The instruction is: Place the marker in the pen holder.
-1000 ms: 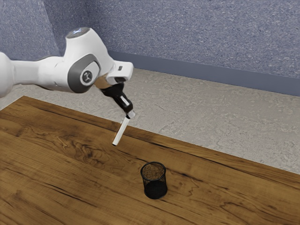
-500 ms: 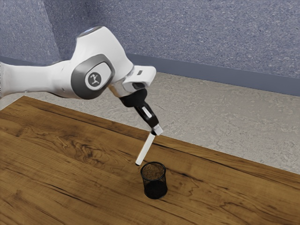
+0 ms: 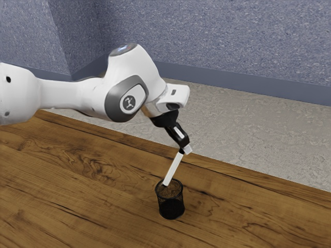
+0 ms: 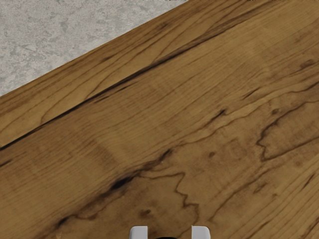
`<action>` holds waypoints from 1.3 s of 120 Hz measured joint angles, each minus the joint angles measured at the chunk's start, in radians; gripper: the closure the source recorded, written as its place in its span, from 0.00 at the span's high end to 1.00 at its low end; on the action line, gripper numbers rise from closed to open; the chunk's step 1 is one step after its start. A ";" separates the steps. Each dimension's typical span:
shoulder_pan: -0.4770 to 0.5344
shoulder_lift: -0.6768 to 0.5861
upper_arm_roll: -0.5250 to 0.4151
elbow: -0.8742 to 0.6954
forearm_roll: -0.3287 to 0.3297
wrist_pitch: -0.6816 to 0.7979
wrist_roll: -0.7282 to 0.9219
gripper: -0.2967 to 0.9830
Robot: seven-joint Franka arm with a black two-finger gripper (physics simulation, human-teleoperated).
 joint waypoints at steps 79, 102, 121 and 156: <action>0.033 0.097 -0.001 0.008 0.002 0.129 -0.008 0.15; 0.020 0.101 -0.003 0.000 -0.002 0.133 -0.013 0.15; 0.017 0.082 -0.003 -0.032 0.000 0.134 -0.016 0.15; 0.013 0.046 -0.001 -0.080 0.010 0.135 -0.017 0.15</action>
